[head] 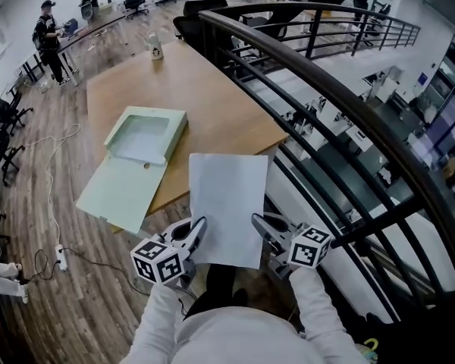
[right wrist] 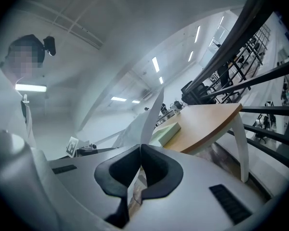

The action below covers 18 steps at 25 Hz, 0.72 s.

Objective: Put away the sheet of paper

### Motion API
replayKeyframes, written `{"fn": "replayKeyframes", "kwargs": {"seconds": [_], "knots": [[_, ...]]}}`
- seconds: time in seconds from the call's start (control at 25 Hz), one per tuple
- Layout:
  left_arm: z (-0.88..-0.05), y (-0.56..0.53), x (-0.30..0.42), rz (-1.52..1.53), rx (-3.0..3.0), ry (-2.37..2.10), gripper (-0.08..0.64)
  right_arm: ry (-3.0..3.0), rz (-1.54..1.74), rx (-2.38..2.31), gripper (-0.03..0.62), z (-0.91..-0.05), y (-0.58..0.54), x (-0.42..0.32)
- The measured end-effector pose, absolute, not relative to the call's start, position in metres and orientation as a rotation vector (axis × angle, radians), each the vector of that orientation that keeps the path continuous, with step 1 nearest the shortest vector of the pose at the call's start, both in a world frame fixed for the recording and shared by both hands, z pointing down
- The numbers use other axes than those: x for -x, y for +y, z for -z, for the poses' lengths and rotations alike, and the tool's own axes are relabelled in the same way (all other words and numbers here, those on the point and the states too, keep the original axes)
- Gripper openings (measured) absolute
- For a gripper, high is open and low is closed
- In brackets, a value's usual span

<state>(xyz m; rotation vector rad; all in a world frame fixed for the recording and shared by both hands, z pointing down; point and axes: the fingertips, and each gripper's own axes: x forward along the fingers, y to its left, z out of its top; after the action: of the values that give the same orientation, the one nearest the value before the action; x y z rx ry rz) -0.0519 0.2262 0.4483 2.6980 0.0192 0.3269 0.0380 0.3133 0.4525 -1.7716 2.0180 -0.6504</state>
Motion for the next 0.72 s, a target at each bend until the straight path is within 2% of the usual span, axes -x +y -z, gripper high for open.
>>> {"fn": "replayKeyframes", "kwargs": {"seconds": [0.72], "knots": [[-0.444, 0.078, -0.094, -0.321, -2.696, 0.099, 0.017, 1.913, 0.651, 1.825, 0.028, -0.449, 0.171, -0.179]]}}
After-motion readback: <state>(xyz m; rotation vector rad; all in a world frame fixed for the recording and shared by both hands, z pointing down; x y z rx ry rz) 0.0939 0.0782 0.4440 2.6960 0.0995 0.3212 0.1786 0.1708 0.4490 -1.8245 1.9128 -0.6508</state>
